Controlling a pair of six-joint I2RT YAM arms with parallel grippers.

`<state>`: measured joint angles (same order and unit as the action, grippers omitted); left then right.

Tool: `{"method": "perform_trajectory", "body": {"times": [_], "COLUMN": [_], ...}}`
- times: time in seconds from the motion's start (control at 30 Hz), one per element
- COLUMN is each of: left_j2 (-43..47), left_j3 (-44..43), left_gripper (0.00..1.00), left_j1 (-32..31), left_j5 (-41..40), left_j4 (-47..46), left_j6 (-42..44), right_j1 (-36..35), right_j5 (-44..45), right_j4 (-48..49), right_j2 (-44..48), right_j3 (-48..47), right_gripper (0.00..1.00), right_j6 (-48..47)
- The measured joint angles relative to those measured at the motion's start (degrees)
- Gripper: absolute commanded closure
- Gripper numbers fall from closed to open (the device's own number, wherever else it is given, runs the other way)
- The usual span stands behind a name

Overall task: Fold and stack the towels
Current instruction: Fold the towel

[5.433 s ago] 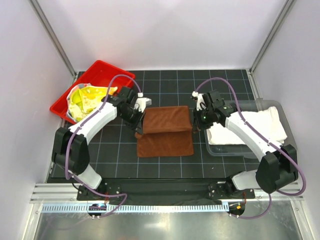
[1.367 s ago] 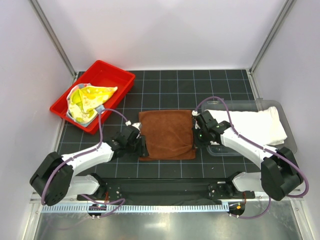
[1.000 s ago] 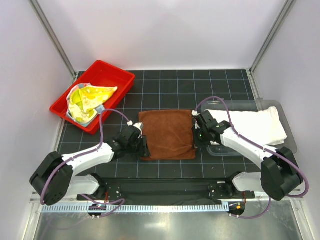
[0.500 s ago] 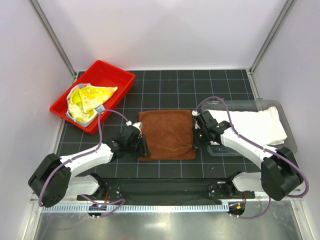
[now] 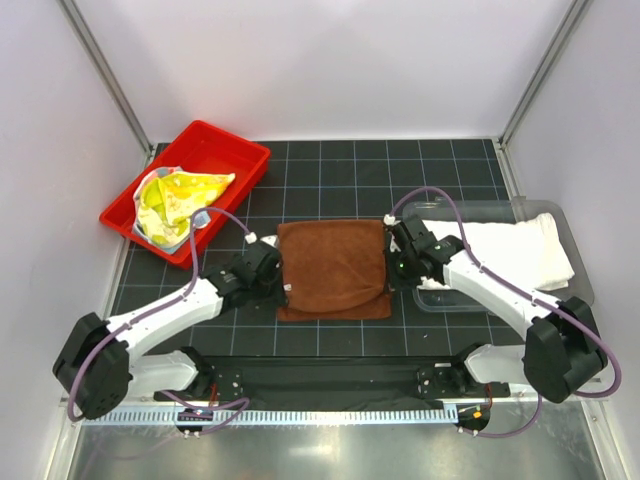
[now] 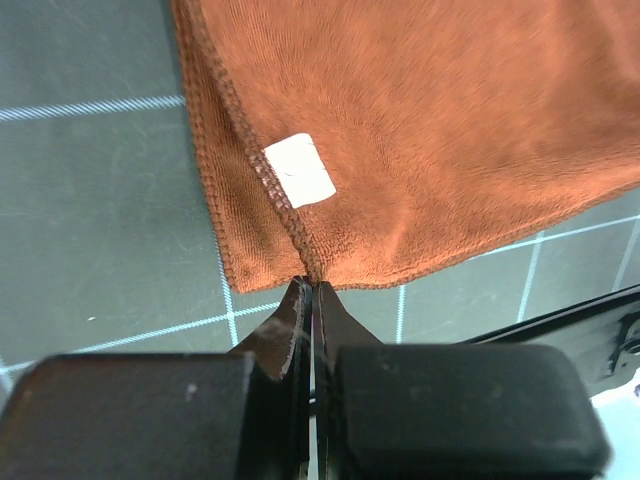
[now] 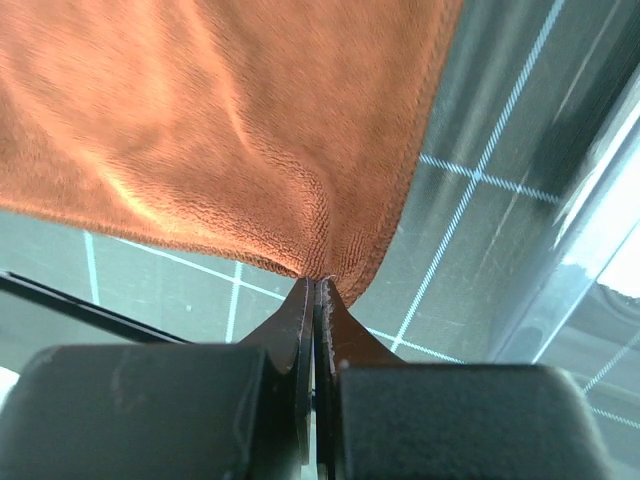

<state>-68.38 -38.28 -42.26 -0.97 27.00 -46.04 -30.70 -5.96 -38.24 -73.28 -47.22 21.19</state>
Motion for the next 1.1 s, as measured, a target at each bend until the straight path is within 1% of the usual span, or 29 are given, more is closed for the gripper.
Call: {"method": "perform_trajectory", "body": {"times": [0.13, 0.3, 0.37, 0.5, 0.53, 0.7, 0.73, 0.83, 0.93, 1.07, 1.1], "left_j2": [2.0, 0.6, -0.7, -1.7, -1.7, -2.3, -2.4, -2.4, -2.5, -2.5, -2.5], "left_j3": [-1.9, 1.1, 2.2, 3.1, 3.1, 3.1, 3.2, 3.7, 4.2, 4.4, 4.4], "left_gripper": [1.00, 1.00, 1.00, 1.00, 1.00, 1.00, 1.00, 1.00, 1.00, 1.00, 1.00], "left_j1": [0.0, 0.0, 0.0, 0.0, 0.0, 0.0, 0.0, 0.0, 0.0, 0.0, 0.0], "left_j5": [-2.1, -2.3, -2.2, -2.2, -2.2, -1.4, -1.1, -0.6, -0.3, -0.2, -0.2], "left_j4": [3.1, 3.6, 3.6, 3.6, 3.4, 3.0, 2.9, 2.3, 2.1, 2.0, 2.0], "left_j6": [-0.2, -0.6, -1.0, -1.5, -1.5, -1.5, -1.5, -1.5, -1.5, -1.5, -1.5], "right_j1": [-0.3, -2.0, -2.4, -3.4, -3.4, -3.9, -3.8, -4.0, -4.4, -4.7, -4.8], "right_j5": [0.0, -0.8, -0.8, -0.8, -0.8, -0.6, -0.6, -0.5, -0.5, -0.3, -0.2], "right_j4": [-0.8, -1.0, -0.9, -1.0, -1.0, -1.0, -1.1, -1.2, -1.3, -1.3, -1.3], "right_j2": [1.3, 2.5, 2.5, 2.4, 2.3, 1.1, 1.0, 1.0, 1.0, 1.0, 1.0], "right_j3": [-0.6, 0.9, 1.7, 3.4, 3.5, 3.6, 3.6, 3.6, 3.6, 3.6, 3.6], "right_gripper": [0.96, 0.91, 0.87, 0.86, 0.81, 0.76, 0.71, 0.67, 0.66, 0.67, 0.70], "right_j6": [0.7, 2.7, 3.3, 4.4, 4.5, 4.7, 4.7, 4.9, 4.9, 5.0, 5.1]}}
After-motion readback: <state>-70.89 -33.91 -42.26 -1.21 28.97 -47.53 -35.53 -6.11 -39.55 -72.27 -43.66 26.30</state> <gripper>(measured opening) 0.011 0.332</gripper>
